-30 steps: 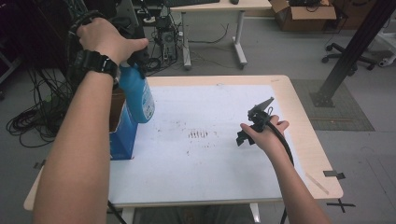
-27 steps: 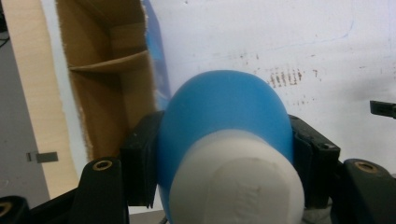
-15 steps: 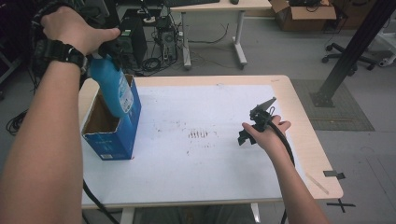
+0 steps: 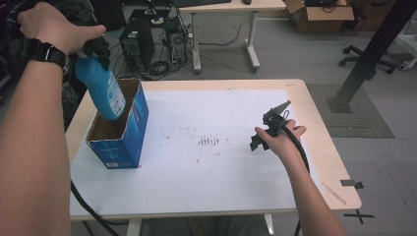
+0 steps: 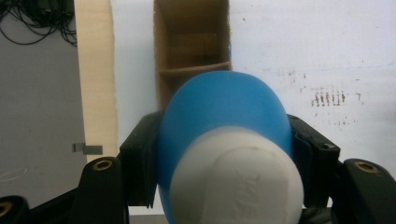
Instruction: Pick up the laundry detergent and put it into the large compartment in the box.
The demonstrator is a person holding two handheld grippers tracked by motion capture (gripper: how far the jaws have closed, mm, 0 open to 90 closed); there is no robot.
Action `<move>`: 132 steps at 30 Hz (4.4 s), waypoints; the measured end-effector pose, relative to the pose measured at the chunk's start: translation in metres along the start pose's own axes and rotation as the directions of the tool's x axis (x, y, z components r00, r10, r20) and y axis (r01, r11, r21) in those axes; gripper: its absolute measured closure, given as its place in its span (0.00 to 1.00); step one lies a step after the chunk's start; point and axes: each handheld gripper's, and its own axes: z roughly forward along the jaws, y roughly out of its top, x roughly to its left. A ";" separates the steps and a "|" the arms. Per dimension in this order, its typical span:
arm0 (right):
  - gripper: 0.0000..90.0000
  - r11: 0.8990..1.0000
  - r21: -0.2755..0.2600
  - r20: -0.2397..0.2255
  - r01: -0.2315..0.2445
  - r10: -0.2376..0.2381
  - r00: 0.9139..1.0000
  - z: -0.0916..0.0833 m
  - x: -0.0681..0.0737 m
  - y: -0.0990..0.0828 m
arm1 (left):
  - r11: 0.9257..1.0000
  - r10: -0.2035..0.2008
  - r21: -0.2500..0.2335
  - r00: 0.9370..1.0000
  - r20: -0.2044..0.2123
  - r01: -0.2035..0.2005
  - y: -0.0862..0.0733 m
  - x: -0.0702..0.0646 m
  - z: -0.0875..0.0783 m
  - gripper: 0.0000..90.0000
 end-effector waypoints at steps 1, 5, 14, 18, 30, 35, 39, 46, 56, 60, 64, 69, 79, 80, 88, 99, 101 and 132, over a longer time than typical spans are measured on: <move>0.04 1.000 0.000 0.001 0.003 -0.003 1.000 0.000 0.000 0.000 | 1.000 -0.002 -0.005 1.000 0.002 0.002 0.000 0.002 0.001 0.42; 0.04 1.000 -0.001 0.002 0.010 -0.010 1.000 -0.001 0.002 0.000 | 1.000 -0.008 -0.003 1.000 0.005 0.008 -0.001 0.006 0.005 0.41; 0.04 1.000 -0.006 0.001 0.003 -0.003 1.000 -0.002 0.002 0.001 | 1.000 -0.019 0.016 1.000 0.000 0.019 -0.005 0.017 0.032 0.42; 0.04 1.000 -0.003 0.002 0.009 -0.009 1.000 0.000 0.004 0.001 | 0.999 -0.023 0.026 1.000 0.006 0.023 -0.007 0.019 0.047 0.42; 0.04 1.000 0.002 0.008 0.021 -0.021 1.000 0.005 0.008 0.001 | 0.998 -0.017 0.060 1.000 0.012 0.016 -0.013 0.020 0.087 0.42; 0.04 1.000 0.006 0.005 0.022 -0.022 1.000 0.007 0.010 0.001 | 0.998 -0.017 0.068 1.000 0.010 0.016 -0.016 0.019 0.102 0.42; 0.04 1.000 0.005 0.007 0.030 -0.030 1.000 0.010 0.010 0.000 | 0.997 -0.020 0.079 1.000 0.015 0.018 -0.018 0.018 0.114 0.42; 0.04 1.000 0.007 0.006 0.027 -0.027 1.000 0.013 0.012 0.000 | 0.995 -0.010 0.102 1.000 -0.001 0.010 -0.023 0.017 0.133 0.42; 0.04 0.999 0.006 0.015 0.042 -0.042 0.999 0.016 0.013 -0.001 | 0.992 -0.002 0.122 1.000 0.002 0.002 -0.031 0.017 0.158 0.41; 0.04 0.999 0.006 0.014 0.040 -0.040 0.999 0.016 0.012 -0.001 | 0.992 0.006 0.126 1.000 -0.009 -0.005 -0.033 0.016 0.164 0.42; 0.04 0.999 0.005 0.009 0.042 -0.042 0.999 0.016 0.013 -0.001 | 0.991 0.009 0.137 1.000 -0.004 -0.009 -0.035 0.016 0.171 0.42; 0.04 0.999 0.005 0.009 0.039 -0.039 0.999 0.016 0.012 -0.001 | 0.990 0.006 0.143 1.000 0.006 -0.007 -0.037 0.016 0.178 0.41; 0.04 0.999 0.005 0.003 0.040 -0.040 0.999 0.018 0.011 -0.002 | 0.989 0.012 0.145 1.000 0.000 -0.012 -0.038 0.017 0.184 0.41; 0.04 0.999 0.005 0.003 0.041 -0.041 0.999 0.018 0.011 -0.002 | 0.990 0.011 0.143 1.000 0.000 -0.011 -0.038 0.017 0.184 0.41; 0.04 0.999 0.005 0.001 0.041 -0.041 0.999 0.018 0.011 -0.002 | 0.990 0.010 0.140 1.000 0.003 -0.011 -0.038 0.017 0.185 0.41; 0.04 1.000 0.006 -0.001 0.030 -0.030 1.000 0.019 0.007 -0.004 | 0.989 0.003 0.149 1.000 0.017 -0.006 -0.038 0.017 0.185 0.38; 0.04 1.000 0.006 0.000 0.031 -0.031 1.000 0.019 0.007 -0.004 | 0.989 0.001 0.149 1.000 0.012 -0.002 -0.038 0.017 0.186 0.37; 0.04 1.000 0.003 -0.011 0.030 -0.030 1.000 0.018 0.005 -0.007 | 0.993 -0.004 0.116 1.000 0.002 0.003 -0.033 0.011 0.150 0.27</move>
